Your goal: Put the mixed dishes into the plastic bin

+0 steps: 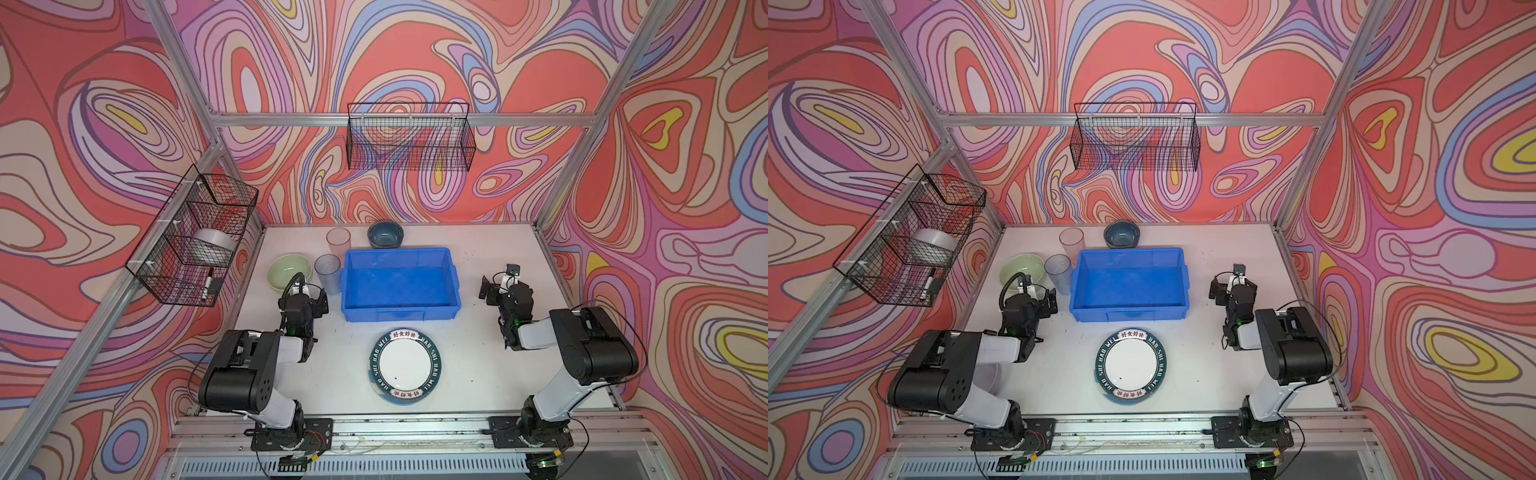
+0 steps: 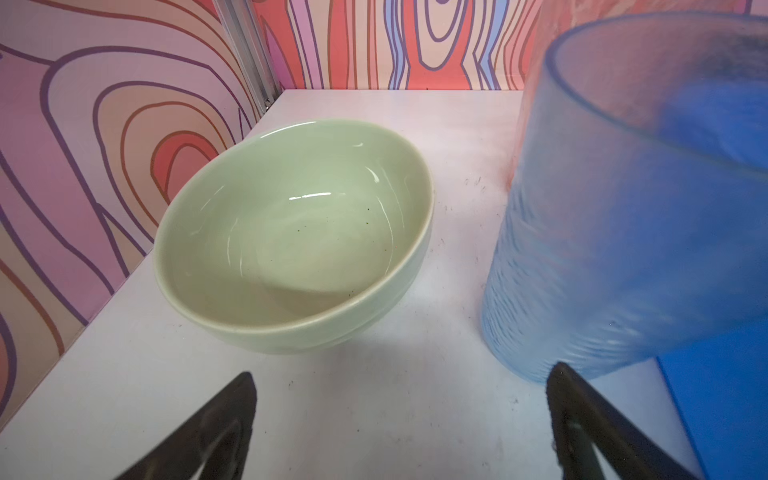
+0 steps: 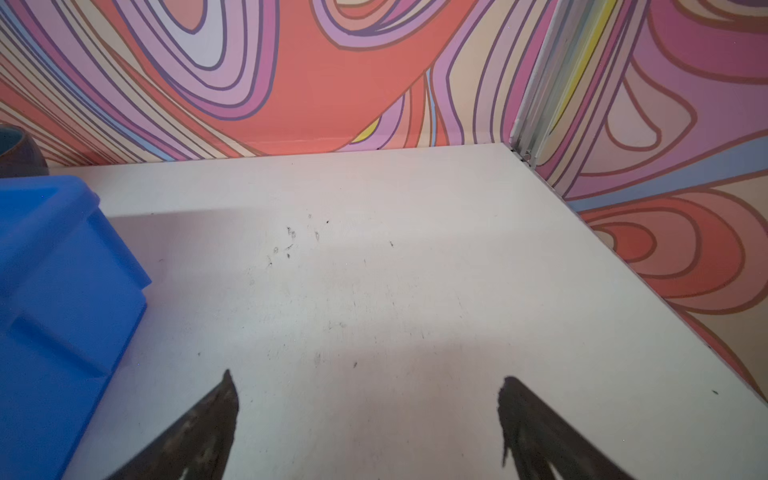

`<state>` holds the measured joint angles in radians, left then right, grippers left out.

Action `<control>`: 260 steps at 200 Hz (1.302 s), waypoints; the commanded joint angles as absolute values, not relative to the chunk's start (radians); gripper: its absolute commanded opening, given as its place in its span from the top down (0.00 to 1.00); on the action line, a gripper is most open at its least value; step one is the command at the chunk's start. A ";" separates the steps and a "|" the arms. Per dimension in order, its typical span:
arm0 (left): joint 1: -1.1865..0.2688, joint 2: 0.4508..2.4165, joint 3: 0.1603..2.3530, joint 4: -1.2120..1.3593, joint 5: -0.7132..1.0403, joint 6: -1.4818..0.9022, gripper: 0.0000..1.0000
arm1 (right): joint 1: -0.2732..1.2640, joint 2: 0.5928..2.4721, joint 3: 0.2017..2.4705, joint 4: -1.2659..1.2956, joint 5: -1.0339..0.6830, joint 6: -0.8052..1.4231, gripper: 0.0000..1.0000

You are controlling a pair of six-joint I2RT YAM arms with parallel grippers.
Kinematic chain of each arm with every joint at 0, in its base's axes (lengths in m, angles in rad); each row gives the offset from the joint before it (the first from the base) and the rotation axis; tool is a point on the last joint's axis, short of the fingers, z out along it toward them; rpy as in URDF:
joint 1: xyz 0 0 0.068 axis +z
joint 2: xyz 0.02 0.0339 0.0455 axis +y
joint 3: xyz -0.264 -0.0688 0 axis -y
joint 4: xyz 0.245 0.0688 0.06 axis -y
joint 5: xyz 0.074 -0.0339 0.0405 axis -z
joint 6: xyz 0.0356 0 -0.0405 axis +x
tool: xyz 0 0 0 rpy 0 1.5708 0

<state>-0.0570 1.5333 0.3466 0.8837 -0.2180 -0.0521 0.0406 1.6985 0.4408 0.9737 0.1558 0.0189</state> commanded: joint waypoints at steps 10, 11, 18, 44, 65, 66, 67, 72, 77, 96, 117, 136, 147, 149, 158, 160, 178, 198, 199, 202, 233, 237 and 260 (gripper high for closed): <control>-0.049 1.543 0.364 0.921 -0.227 -0.035 0.00 | 0.038 1.715 0.454 0.989 0.147 0.013 0.01; -0.048 1.543 0.364 0.920 -0.227 -0.036 0.00 | 0.038 1.715 0.454 0.988 0.147 0.013 0.02; -0.048 1.544 0.364 0.922 -0.226 -0.034 0.00 | 0.038 1.715 0.455 0.988 0.147 0.012 0.01; -0.048 1.543 0.364 0.922 -0.225 -0.035 0.00 | 0.038 1.715 0.454 0.988 0.147 0.012 0.02; -0.049 1.543 0.364 0.922 -0.225 -0.035 0.00 | 0.038 1.716 0.454 0.988 0.147 0.013 0.01; -0.048 1.543 0.364 0.922 -0.225 -0.035 0.00 | 0.038 1.716 0.454 0.988 0.147 0.013 0.01; -0.049 1.543 0.364 0.922 -0.225 -0.035 0.00 | 0.038 1.716 0.454 0.988 0.146 0.013 0.02; -0.048 1.543 0.364 0.922 -0.225 -0.034 0.00 | 0.038 1.715 0.454 0.988 0.146 0.013 0.02; -0.048 1.543 0.364 0.922 -0.225 -0.034 0.00 | 0.038 1.716 0.454 0.990 0.146 0.014 0.02; -0.048 1.543 0.364 0.920 -0.224 -0.033 0.00 | 0.037 1.716 0.454 0.989 0.146 0.013 0.02; -0.048 1.545 0.367 0.917 -0.222 -0.034 0.00 | 0.038 1.716 0.454 0.988 0.146 0.012 0.01; -0.048 1.545 0.367 0.917 -0.222 -0.031 0.00 | 0.038 1.717 0.455 0.986 0.146 0.012 0.02; -0.048 1.545 0.367 0.917 -0.222 -0.031 0.00 | 0.038 1.717 0.454 0.987 0.146 0.012 0.02; -0.048 1.545 0.367 0.917 -0.222 -0.031 0.00 | 0.038 1.716 0.454 0.987 0.146 0.012 0.02; -0.048 1.545 0.367 0.918 -0.222 -0.032 0.00 | 0.037 1.716 0.455 0.987 0.147 0.012 0.01; -0.048 1.545 0.367 0.918 -0.222 -0.031 0.00 | 0.037 1.715 0.454 0.987 0.146 0.012 0.02; -0.048 1.545 0.365 0.919 -0.222 -0.032 0.00 | 0.038 1.715 0.454 0.989 0.146 0.012 0.02; -0.048 1.543 0.364 0.922 -0.222 -0.031 0.00 | 0.038 1.714 0.450 0.997 0.150 0.011 0.01; -0.048 1.544 0.364 0.922 -0.222 -0.031 0.00 | 0.038 1.714 0.449 0.998 0.151 0.010 0.01; -0.048 1.543 0.363 0.922 -0.223 -0.030 0.00 | 0.038 1.713 0.447 1.006 0.152 0.008 0.01; -0.049 1.525 0.358 0.918 -0.221 -0.028 0.00 | 0.040 1.625 0.447 0.924 0.183 0.013 0.01; -0.051 1.518 0.357 0.914 -0.226 -0.030 0.00 | 0.039 1.609 0.451 0.899 0.186 0.012 0.01; -0.066 1.467 0.370 0.847 -0.279 -0.029 0.00 | 0.040 1.529 0.479 0.771 0.225 0.016 0.01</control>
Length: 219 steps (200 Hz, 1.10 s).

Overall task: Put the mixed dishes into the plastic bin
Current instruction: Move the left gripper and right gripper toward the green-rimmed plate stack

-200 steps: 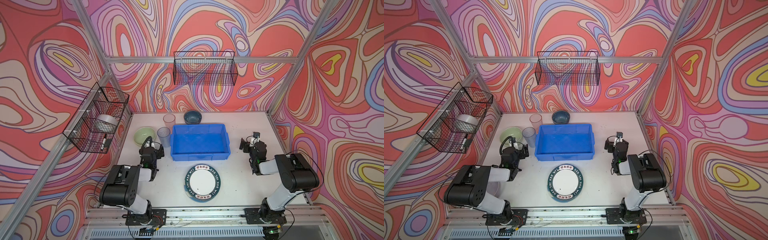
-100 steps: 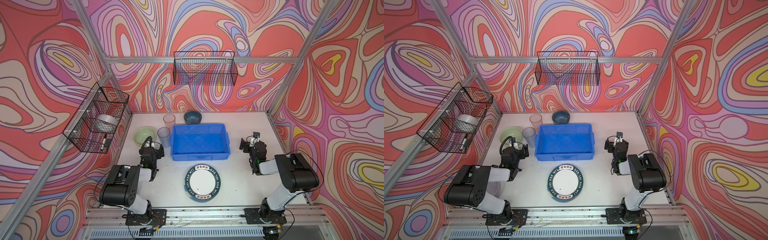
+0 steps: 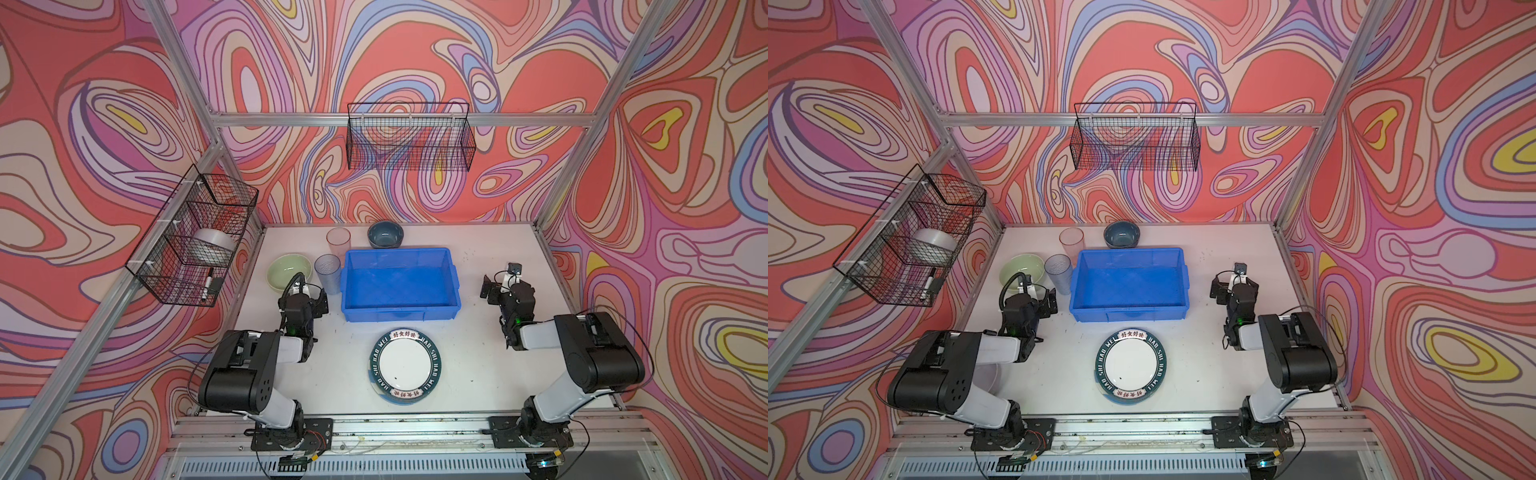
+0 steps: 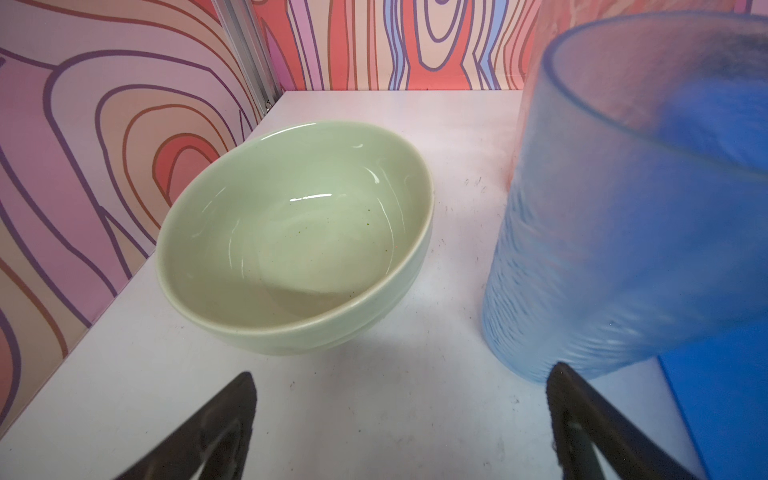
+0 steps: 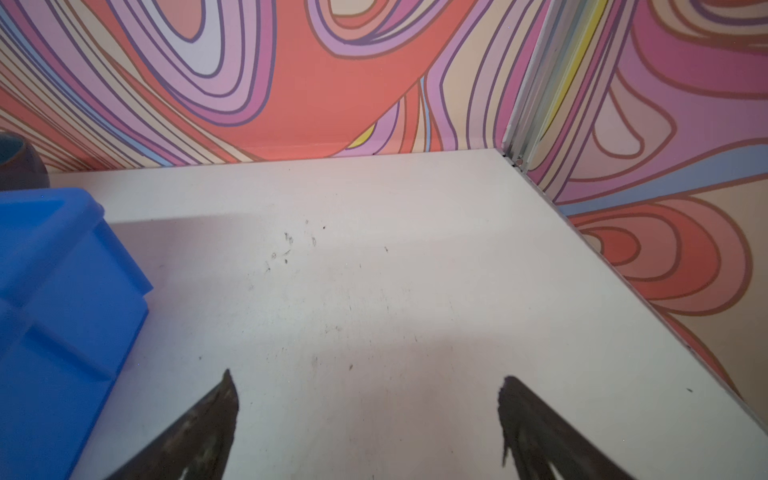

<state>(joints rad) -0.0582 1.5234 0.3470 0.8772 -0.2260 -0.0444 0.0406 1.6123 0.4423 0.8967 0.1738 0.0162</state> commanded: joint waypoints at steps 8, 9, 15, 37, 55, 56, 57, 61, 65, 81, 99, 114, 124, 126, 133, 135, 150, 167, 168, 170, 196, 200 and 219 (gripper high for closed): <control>-0.072 1.439 0.383 0.802 -0.296 -0.030 0.00 | 0.040 1.505 0.489 0.721 0.236 0.020 0.01; -0.073 1.437 0.385 0.793 -0.299 -0.030 0.00 | 0.040 1.501 0.491 0.715 0.237 0.021 0.01; -0.078 1.420 0.397 0.746 -0.314 -0.033 0.00 | 0.039 1.483 0.502 0.673 0.245 0.027 0.02; -0.088 1.353 0.454 0.564 -0.323 -0.058 0.00 | 0.041 1.427 0.555 0.500 0.250 0.077 0.01; -0.119 1.305 0.472 0.487 -0.376 -0.067 0.00 | 0.041 1.377 0.576 0.406 0.241 0.124 0.02; -0.122 1.302 0.473 0.483 -0.379 -0.068 0.00 | 0.041 1.374 0.577 0.402 0.238 0.127 0.02; -0.124 1.299 0.474 0.478 -0.383 -0.069 0.00 | 0.041 1.370 0.577 0.397 0.237 0.132 0.02; -0.134 1.284 0.478 0.454 -0.398 -0.079 0.00 | 0.041 1.356 0.581 0.376 0.225 0.144 0.01; -0.146 1.269 0.487 0.424 -0.416 -0.093 0.00 | 0.041 1.340 0.586 0.351 0.206 0.157 0.01; -0.200 1.205 0.538 0.290 -0.450 -0.139 0.00 | 0.043 1.279 0.608 0.247 0.138 0.189 0.01; -0.259 1.146 0.584 0.153 -0.543 -0.160 0.00 | 0.054 1.197 0.606 0.165 0.133 0.209 0.02; -0.268 1.099 0.625 0.025 -0.568 -0.209 0.00 | 0.054 1.123 0.611 0.083 0.162 0.228 0.02; -0.268 1.070 0.645 -0.050 -0.567 -0.230 0.00 | 0.054 1.081 0.619 0.028 0.171 0.232 0.02; -0.268 1.064 0.648 -0.060 -0.569 -0.234 0.00 | 0.055 1.074 0.620 0.016 0.175 0.235 0.01; -0.268 1.044 0.660 -0.113 -0.579 -0.253 0.00 | 0.055 1.055 0.632 -0.025 0.178 0.244 0.02; -0.268 1.038 0.663 -0.126 -0.582 -0.259 0.00 | 0.055 1.050 0.635 -0.036 0.175 0.246 0.02; -0.268 1.001 0.686 -0.208 -0.566 -0.289 0.00 | 0.055 1.030 0.663 -0.112 0.141 0.262 0.02; -0.268 0.975 0.726 -0.319 -0.490 -0.349 0.01 | 0.055 1.040 0.703 -0.194 0.061 0.272 0.04; -0.268 0.975 0.729 -0.325 -0.484 -0.351 0.01 | 0.054 1.042 0.706 -0.200 0.057 0.273 0.04; -0.268 0.974 0.733 -0.339 -0.472 -0.360 0.02 | 0.055 1.046 0.712 -0.211 0.048 0.276 0.05; -0.270 0.976 0.808 -0.485 -0.315 -0.466 0.05 | 0.062 1.066 0.759 -0.290 -0.098 0.316 0.09; -0.269 0.978 0.818 -0.506 -0.293 -0.480 0.06 | 0.062 1.065 0.759 -0.294 -0.123 0.325 0.09; -0.271 0.982 0.847 -0.566 -0.154 -0.506 0.14 | 0.070 1.063 0.766 -0.326 -0.230 0.357 0.10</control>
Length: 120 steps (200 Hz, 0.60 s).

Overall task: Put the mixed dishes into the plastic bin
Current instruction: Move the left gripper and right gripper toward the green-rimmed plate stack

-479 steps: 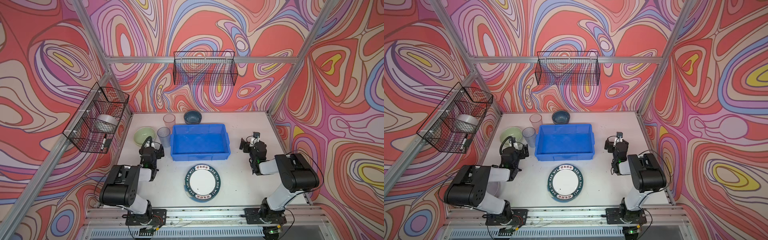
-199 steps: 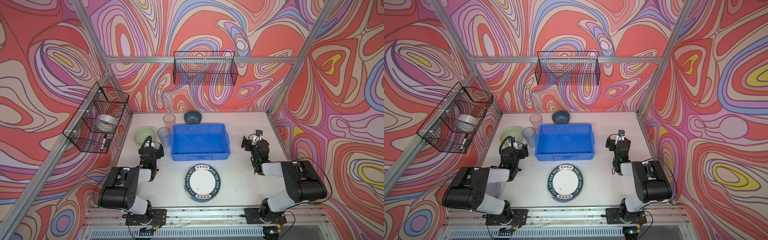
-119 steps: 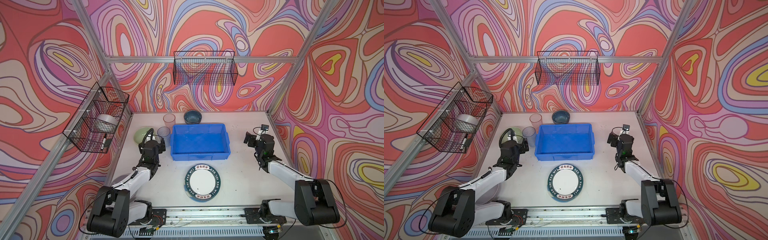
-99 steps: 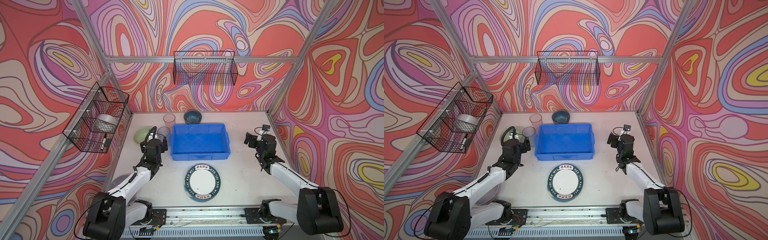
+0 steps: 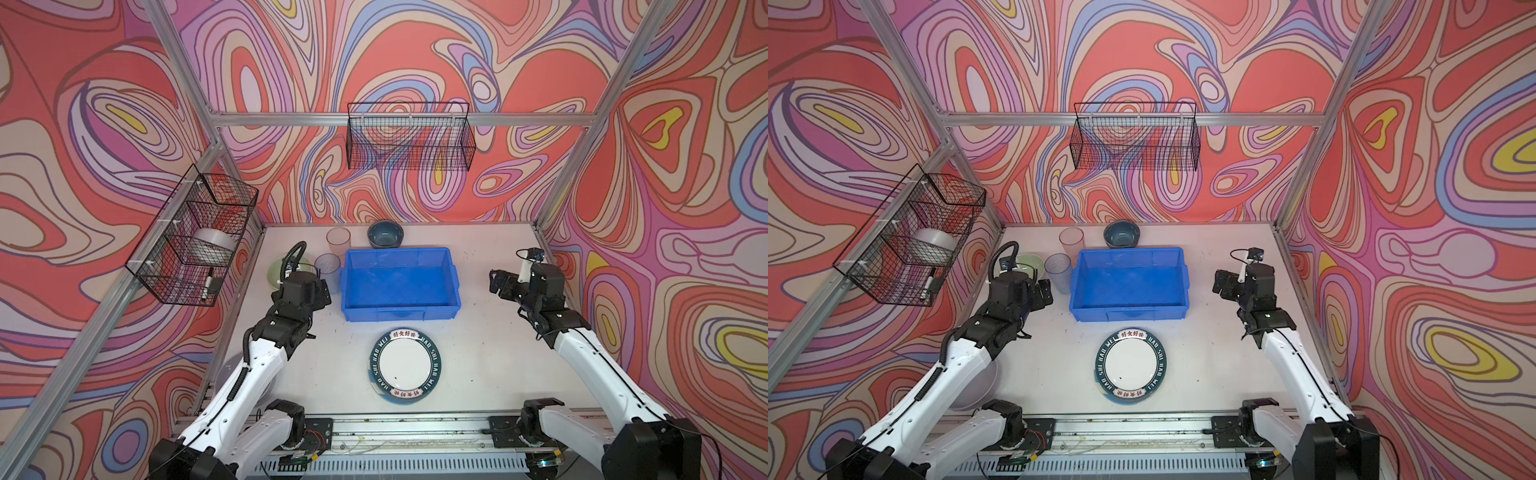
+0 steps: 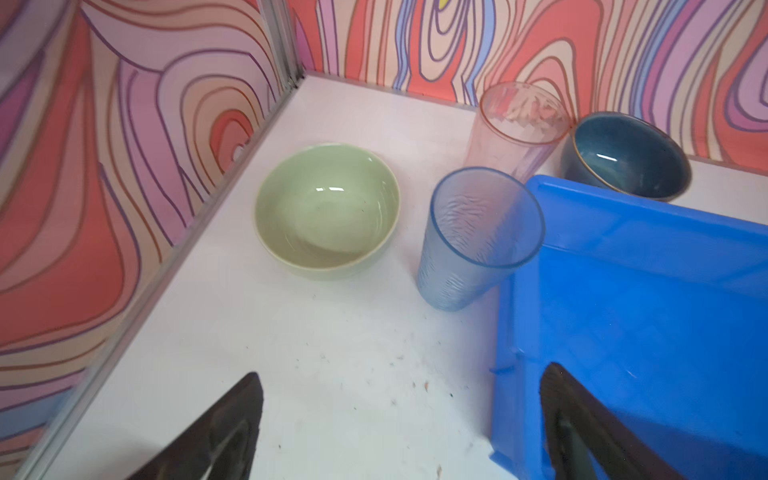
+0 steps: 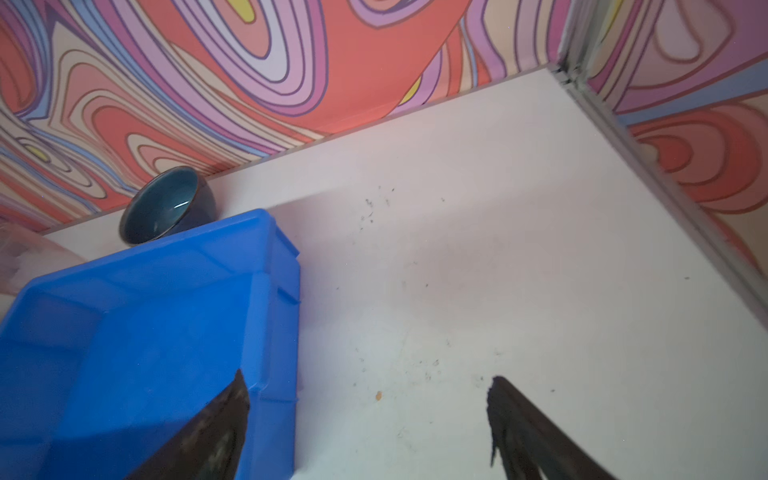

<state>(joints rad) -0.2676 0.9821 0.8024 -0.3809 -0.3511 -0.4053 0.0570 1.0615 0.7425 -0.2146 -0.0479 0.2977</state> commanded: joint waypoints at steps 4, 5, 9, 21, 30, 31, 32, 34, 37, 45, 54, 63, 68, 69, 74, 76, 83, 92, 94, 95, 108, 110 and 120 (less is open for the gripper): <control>-0.272 0.982 0.851 -0.578 -0.127 -0.511 0.14 | 0.070 1.063 0.768 -0.335 -0.248 0.364 0.11; -0.272 0.982 0.853 -0.581 -0.119 -0.513 0.14 | 0.071 1.063 0.768 -0.338 -0.251 0.364 0.11; -0.273 0.982 0.856 -0.592 -0.090 -0.513 0.14 | 0.073 1.063 0.771 -0.347 -0.266 0.368 0.11; -0.274 0.982 0.861 -0.621 -0.009 -0.512 0.15 | 0.082 1.063 0.780 -0.381 -0.300 0.377 0.13; -0.276 0.977 0.862 -0.645 0.035 -0.512 0.16 | 0.091 1.063 0.787 -0.407 -0.322 0.378 0.13; -0.276 0.976 0.862 -0.647 0.040 -0.512 0.16 | 0.091 1.063 0.787 -0.409 -0.325 0.378 0.13; -0.276 0.975 0.861 -0.649 0.046 -0.512 0.16 | 0.091 1.063 0.787 -0.411 -0.329 0.379 0.13; -0.276 0.974 0.861 -0.652 0.056 -0.512 0.16 | 0.093 1.063 0.788 -0.417 -0.337 0.378 0.13; -0.276 0.969 0.858 -0.656 0.071 -0.511 0.17 | 0.097 1.063 0.790 -0.423 -0.349 0.377 0.13; -0.276 0.959 0.850 -0.666 0.122 -0.507 0.18 | 0.106 1.062 0.793 -0.440 -0.377 0.375 0.14; -0.278 0.945 0.839 -0.675 0.167 -0.506 0.19 | 0.121 1.058 0.796 -0.457 -0.396 0.378 0.14; -0.278 0.932 0.822 -0.670 0.225 -0.496 0.20 | 0.140 1.053 0.798 -0.471 -0.408 0.381 0.14; -0.278 0.928 0.813 -0.666 0.255 -0.489 0.20 | 0.150 1.052 0.798 -0.479 -0.412 0.383 0.14; -0.278 0.927 0.811 -0.666 0.260 -0.488 0.20 | 0.153 1.052 0.799 -0.480 -0.412 0.384 0.15; -0.277 0.928 0.808 -0.672 0.276 -0.485 0.21 | 0.162 1.053 0.802 -0.489 -0.413 0.385 0.15; -0.278 0.930 0.809 -0.676 0.280 -0.485 0.21 | 0.166 1.054 0.803 -0.493 -0.414 0.386 0.15; -0.278 0.936 0.812 -0.689 0.297 -0.486 0.24 | 0.181 1.058 0.806 -0.507 -0.414 0.386 0.15; -0.278 0.940 0.809 -0.691 0.334 -0.485 0.26 | 0.201 1.064 0.809 -0.521 -0.416 0.386 0.15; -0.278 0.941 0.808 -0.690 0.345 -0.485 0.27 | 0.206 1.065 0.810 -0.525 -0.417 0.387 0.15; -0.278 0.942 0.807 -0.689 0.349 -0.484 0.27 | 0.209 1.066 0.810 -0.525 -0.418 0.388 0.16; -0.279 0.949 0.796 -0.686 0.401 -0.492 0.32 | 0.236 1.076 0.811 -0.543 -0.434 0.391 0.18; -0.280 0.950 0.793 -0.686 0.407 -0.494 0.33 | 0.242 1.077 0.810 -0.545 -0.438 0.391 0.18; -0.286 0.951 0.774 -0.677 0.439 -0.507 0.38 | 0.264 1.083 0.809 -0.560 -0.456 0.389 0.20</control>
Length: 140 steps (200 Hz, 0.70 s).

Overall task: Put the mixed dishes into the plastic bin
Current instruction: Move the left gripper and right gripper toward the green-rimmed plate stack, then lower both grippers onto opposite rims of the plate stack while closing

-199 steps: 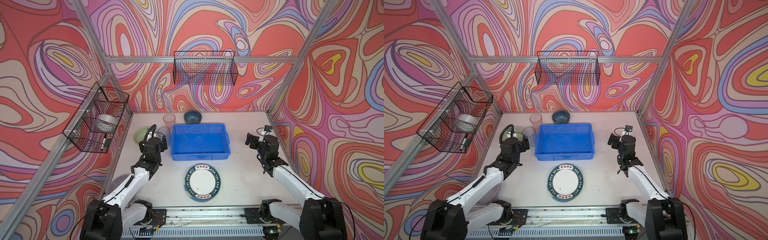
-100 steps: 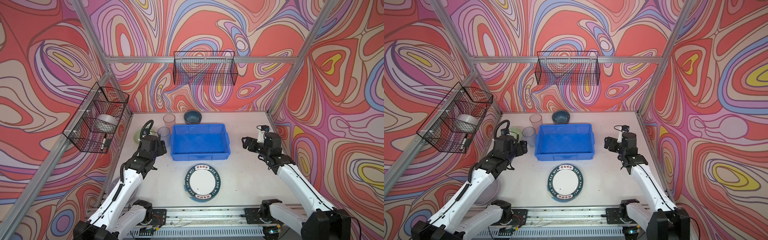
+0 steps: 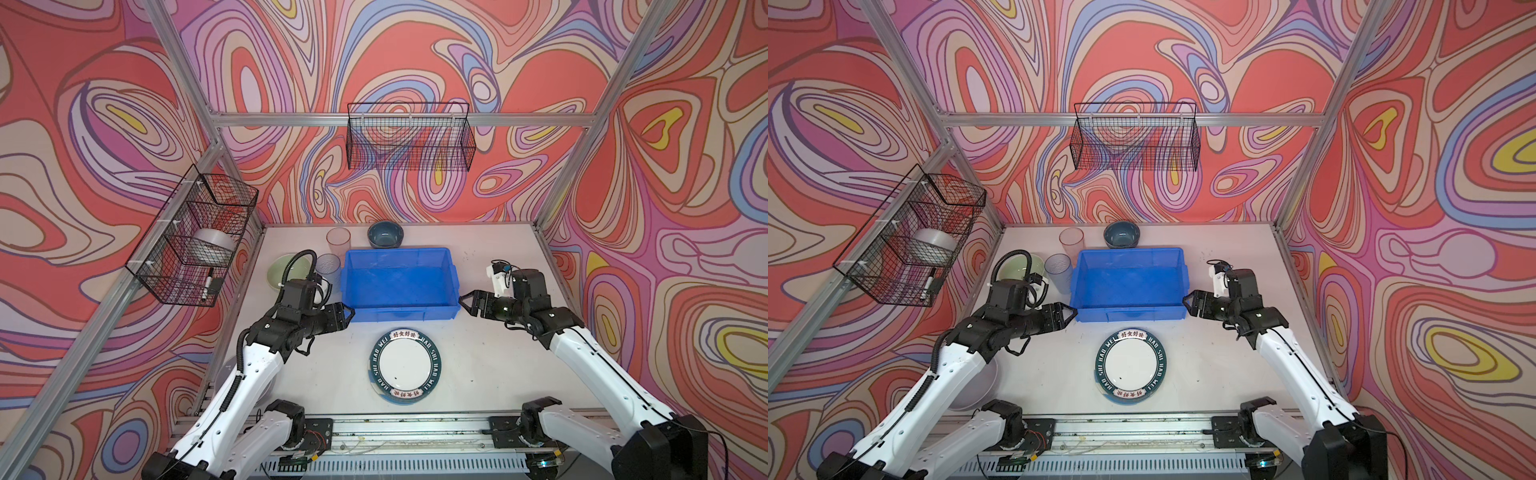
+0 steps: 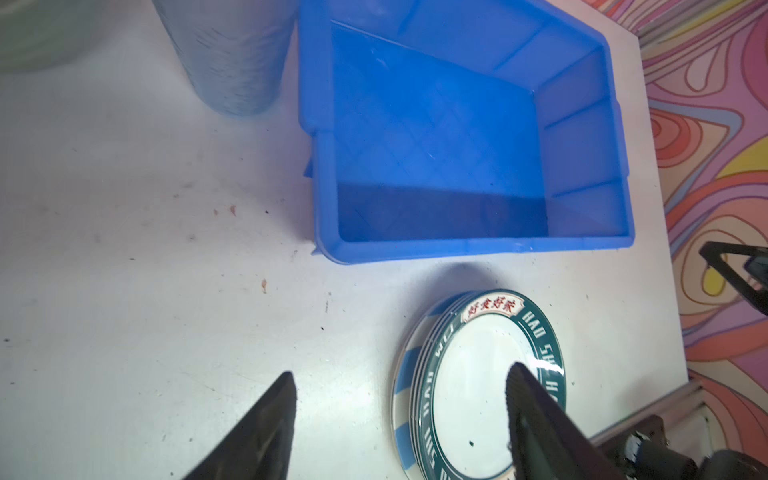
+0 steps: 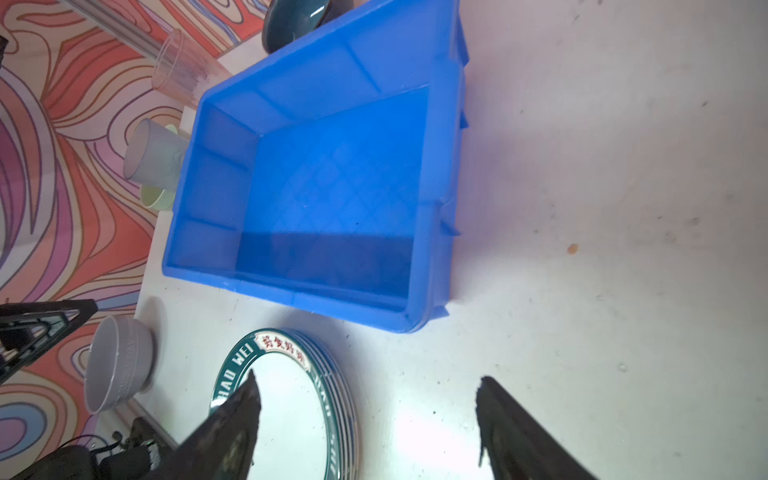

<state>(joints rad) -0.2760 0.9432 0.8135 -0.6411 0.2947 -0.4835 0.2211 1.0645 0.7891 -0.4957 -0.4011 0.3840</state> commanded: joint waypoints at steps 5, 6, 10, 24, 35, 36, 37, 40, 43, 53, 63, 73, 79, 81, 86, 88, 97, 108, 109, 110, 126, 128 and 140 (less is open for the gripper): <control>-0.291 0.950 0.760 -0.671 0.455 -0.512 0.40 | 0.271 1.083 0.807 -0.568 -0.465 0.389 0.20; -0.293 0.950 0.758 -0.669 0.458 -0.514 0.41 | 0.273 1.083 0.806 -0.570 -0.466 0.389 0.20; -0.300 0.951 0.746 -0.662 0.468 -0.518 0.42 | 0.277 1.082 0.803 -0.574 -0.474 0.389 0.21; -0.332 0.949 0.718 -0.650 0.477 -0.531 0.50 | 0.289 1.074 0.788 -0.584 -0.492 0.395 0.22; -0.377 0.957 0.721 -0.662 0.467 -0.531 0.52 | 0.295 1.068 0.775 -0.589 -0.500 0.398 0.23; -0.382 0.957 0.721 -0.662 0.464 -0.531 0.52 | 0.296 1.067 0.773 -0.589 -0.501 0.399 0.23; -0.387 0.959 0.721 -0.662 0.462 -0.530 0.52 | 0.296 1.067 0.772 -0.589 -0.502 0.399 0.23; -0.400 0.961 0.723 -0.665 0.453 -0.532 0.52 | 0.297 1.065 0.768 -0.589 -0.505 0.400 0.24; -0.413 0.965 0.723 -0.667 0.443 -0.533 0.52 | 0.297 1.065 0.766 -0.589 -0.508 0.400 0.24; -0.448 0.982 0.720 -0.670 0.408 -0.547 0.52 | 0.300 1.066 0.752 -0.589 -0.516 0.404 0.27; -0.476 1.000 0.708 -0.661 0.395 -0.562 0.54 | 0.303 1.070 0.740 -0.586 -0.524 0.408 0.29; -0.498 1.020 0.694 -0.643 0.395 -0.580 0.57 | 0.307 1.075 0.727 -0.582 -0.534 0.413 0.31; -0.510 1.030 0.684 -0.632 0.393 -0.591 0.59 | 0.310 1.080 0.719 -0.579 -0.539 0.413 0.32; -0.514 1.034 0.682 -0.629 0.392 -0.595 0.60 | 0.311 1.083 0.718 -0.577 -0.540 0.413 0.33; -0.524 1.041 0.676 -0.621 0.391 -0.604 0.62 | 0.313 1.085 0.710 -0.578 -0.543 0.411 0.33; -0.529 1.043 0.674 -0.616 0.389 -0.607 0.62 | 0.313 1.088 0.708 -0.577 -0.543 0.410 0.33; -0.549 1.054 0.669 -0.605 0.384 -0.615 0.64 | 0.314 1.096 0.699 -0.574 -0.546 0.404 0.36; -0.579 1.066 0.673 -0.606 0.367 -0.616 0.65 | 0.316 1.109 0.688 -0.570 -0.556 0.402 0.39; -0.582 1.067 0.673 -0.608 0.365 -0.616 0.65 | 0.316 1.111 0.687 -0.569 -0.558 0.402 0.39; -0.585 1.067 0.675 -0.608 0.363 -0.615 0.65 | 0.315 1.112 0.686 -0.569 -0.560 0.401 0.39; -0.613 1.082 0.683 -0.621 0.338 -0.620 0.69 | 0.320 1.134 0.675 -0.550 -0.581 0.404 0.42; -0.616 1.085 0.683 -0.621 0.336 -0.621 0.70 | 0.321 1.136 0.674 -0.546 -0.582 0.405 0.42; -0.625 1.096 0.681 -0.615 0.343 -0.624 0.74 | 0.329 1.151 0.667 -0.528 -0.588 0.414 0.44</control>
<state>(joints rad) -0.6048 1.0782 0.6781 -0.6231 0.3744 -0.5964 0.3119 1.1282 0.6880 -0.5674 -0.5522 0.4099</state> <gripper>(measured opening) 0.303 0.575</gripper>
